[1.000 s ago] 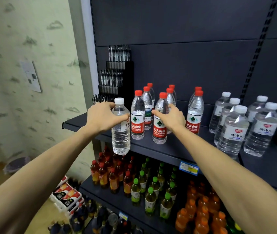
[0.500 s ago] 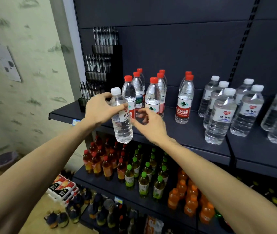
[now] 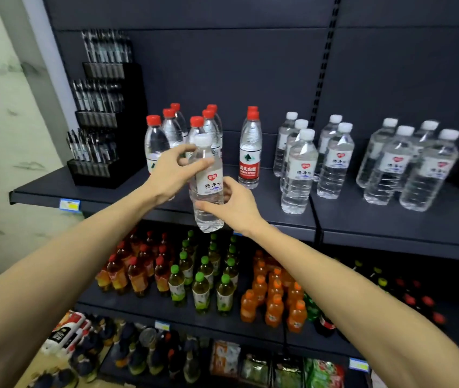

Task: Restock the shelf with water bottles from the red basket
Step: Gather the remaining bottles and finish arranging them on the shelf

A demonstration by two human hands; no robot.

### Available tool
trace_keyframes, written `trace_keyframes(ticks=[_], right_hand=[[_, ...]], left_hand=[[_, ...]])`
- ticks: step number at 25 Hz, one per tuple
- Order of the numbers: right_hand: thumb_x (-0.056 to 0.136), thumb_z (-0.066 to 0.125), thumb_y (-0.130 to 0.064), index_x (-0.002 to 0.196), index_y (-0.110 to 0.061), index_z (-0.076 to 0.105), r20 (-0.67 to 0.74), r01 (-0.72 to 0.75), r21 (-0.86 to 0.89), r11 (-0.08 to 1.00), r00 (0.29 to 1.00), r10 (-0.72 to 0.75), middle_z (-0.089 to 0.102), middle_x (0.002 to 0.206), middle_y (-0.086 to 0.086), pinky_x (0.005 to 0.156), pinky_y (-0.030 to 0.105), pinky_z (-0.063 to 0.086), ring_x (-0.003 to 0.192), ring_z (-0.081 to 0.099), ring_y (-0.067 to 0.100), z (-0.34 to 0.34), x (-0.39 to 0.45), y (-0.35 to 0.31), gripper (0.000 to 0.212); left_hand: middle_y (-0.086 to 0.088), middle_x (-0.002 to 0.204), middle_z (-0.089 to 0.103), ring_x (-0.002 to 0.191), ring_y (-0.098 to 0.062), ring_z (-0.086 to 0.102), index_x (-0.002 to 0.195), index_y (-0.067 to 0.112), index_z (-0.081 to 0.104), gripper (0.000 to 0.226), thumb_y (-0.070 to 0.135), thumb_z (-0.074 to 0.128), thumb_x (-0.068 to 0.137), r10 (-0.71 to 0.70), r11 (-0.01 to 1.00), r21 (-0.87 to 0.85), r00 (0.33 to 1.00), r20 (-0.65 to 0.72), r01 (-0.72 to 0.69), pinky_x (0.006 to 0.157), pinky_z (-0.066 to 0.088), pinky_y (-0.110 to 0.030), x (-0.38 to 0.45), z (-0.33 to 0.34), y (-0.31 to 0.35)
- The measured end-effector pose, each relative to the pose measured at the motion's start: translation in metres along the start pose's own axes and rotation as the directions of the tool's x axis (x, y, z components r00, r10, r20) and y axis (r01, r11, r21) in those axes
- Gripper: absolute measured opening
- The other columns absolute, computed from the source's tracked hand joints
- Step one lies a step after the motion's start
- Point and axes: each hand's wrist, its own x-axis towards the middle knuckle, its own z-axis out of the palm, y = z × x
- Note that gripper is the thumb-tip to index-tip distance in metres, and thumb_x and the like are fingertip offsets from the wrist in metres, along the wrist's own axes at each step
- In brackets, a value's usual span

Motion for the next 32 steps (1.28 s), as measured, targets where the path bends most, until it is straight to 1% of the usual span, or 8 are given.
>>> trace_keyframes(ticks=[3, 7, 10, 12, 17, 20, 23, 32], right_hand=[[0.061, 0.08, -0.069, 0.116, -0.035, 0.063, -0.11, 0.018, -0.026, 0.999, 0.994, -0.021, 0.075, 0.107, -0.018, 0.089, 0.04, 0.058, 0.098, 0.07, 0.001, -0.039, -0.009, 0.005, 0.067], [0.064, 0.077, -0.067, 0.11, -0.032, 0.065, -0.197, 0.003, -0.094, 0.996, 0.98, -0.021, 0.076, 0.102, -0.017, 0.086, 0.039, 0.059, 0.094, 0.071, 0.003, -0.096, -0.021, 0.02, 0.059], [0.065, 0.074, -0.068, 0.107, -0.03, 0.066, -0.271, -0.036, -0.175, 0.984, 0.962, -0.013, 0.076, 0.098, -0.015, 0.084, 0.039, 0.058, 0.091, 0.071, 0.006, -0.14, -0.035, 0.04, 0.057], [0.064, 0.071, -0.069, 0.107, -0.03, 0.066, -0.321, -0.074, -0.192, 0.979, 0.947, 0.008, 0.076, 0.095, -0.015, 0.084, 0.038, 0.058, 0.089, 0.07, 0.006, -0.163, -0.044, 0.054, 0.058], [0.066, 0.068, -0.074, 0.106, -0.03, 0.064, -0.428, -0.169, -0.246, 0.954, 0.902, 0.049, 0.074, 0.09, -0.013, 0.08, 0.037, 0.056, 0.087, 0.07, 0.012, -0.202, -0.055, 0.084, 0.06], [0.066, 0.07, -0.074, 0.108, -0.031, 0.061, -0.442, -0.227, -0.281, 0.933, 0.893, 0.084, 0.074, 0.097, -0.013, 0.08, 0.036, 0.054, 0.093, 0.07, 0.014, -0.222, -0.056, 0.103, 0.06], [0.068, 0.073, -0.073, 0.114, -0.03, 0.06, -0.453, -0.26, -0.296, 0.919, 0.885, 0.105, 0.073, 0.103, -0.014, 0.079, 0.033, 0.052, 0.097, 0.069, 0.014, -0.234, -0.054, 0.117, 0.064], [0.072, 0.074, -0.071, 0.125, -0.023, 0.052, -0.396, -0.308, -0.288, 0.907, 0.901, 0.18, 0.071, 0.116, -0.008, 0.087, 0.039, 0.053, 0.108, 0.067, 0.02, -0.241, -0.025, 0.127, 0.075]], left_hand=[[-0.003, 0.102, 0.079, 0.087, -0.016, 0.074, 0.113, 0.025, 0.074, 0.051, 0.065, 0.053, 0.089, 0.012, 0.994, -0.106, 0.998, 0.059, -0.005, 0.066, 0.055, -0.029, 0.012, 0.038, 0.028], [0.001, 0.087, 0.076, 0.065, -0.009, 0.064, 0.107, 0.018, 0.073, 0.064, 0.07, 0.04, 0.09, -0.109, 0.971, -0.211, 0.994, 0.008, 0.109, 0.059, 0.048, -0.027, 0.03, 0.096, 0.041], [0.004, 0.1, 0.075, 0.087, -0.018, 0.07, 0.108, 0.021, 0.07, 0.071, 0.08, 0.036, 0.088, -0.116, 0.985, -0.131, 0.993, -0.029, 0.111, 0.082, 0.056, -0.042, 0.039, 0.14, 0.043], [0.004, 0.111, 0.069, 0.098, -0.02, 0.065, 0.116, 0.021, 0.064, 0.064, 0.074, 0.033, 0.096, -0.091, 0.996, -0.003, 0.995, -0.03, 0.091, 0.095, 0.048, -0.038, 0.034, 0.164, 0.047], [-0.011, 0.125, 0.066, 0.115, -0.03, 0.064, 0.13, 0.015, 0.057, 0.099, 0.096, 0.034, 0.078, -0.074, 0.99, 0.121, 0.997, 0.035, 0.069, 0.101, 0.05, -0.056, 0.046, 0.211, 0.02], [0.003, 0.125, 0.064, 0.114, -0.016, 0.062, 0.128, 0.019, 0.056, 0.084, 0.088, 0.041, 0.083, -0.078, 0.989, 0.131, 0.996, 0.04, 0.072, 0.104, 0.048, -0.046, 0.032, 0.226, 0.043], [0.007, 0.129, 0.059, 0.116, -0.014, 0.059, 0.137, 0.019, 0.048, 0.075, 0.076, 0.052, 0.088, -0.087, 0.99, 0.115, 0.995, 0.039, 0.082, 0.102, 0.046, -0.039, 0.027, 0.235, 0.051], [0.007, 0.124, 0.066, 0.109, -0.012, 0.066, 0.132, 0.023, 0.05, 0.087, 0.085, 0.059, 0.072, -0.154, 0.979, 0.135, 0.988, 0.022, 0.15, 0.103, 0.051, -0.047, 0.028, 0.245, 0.028]])
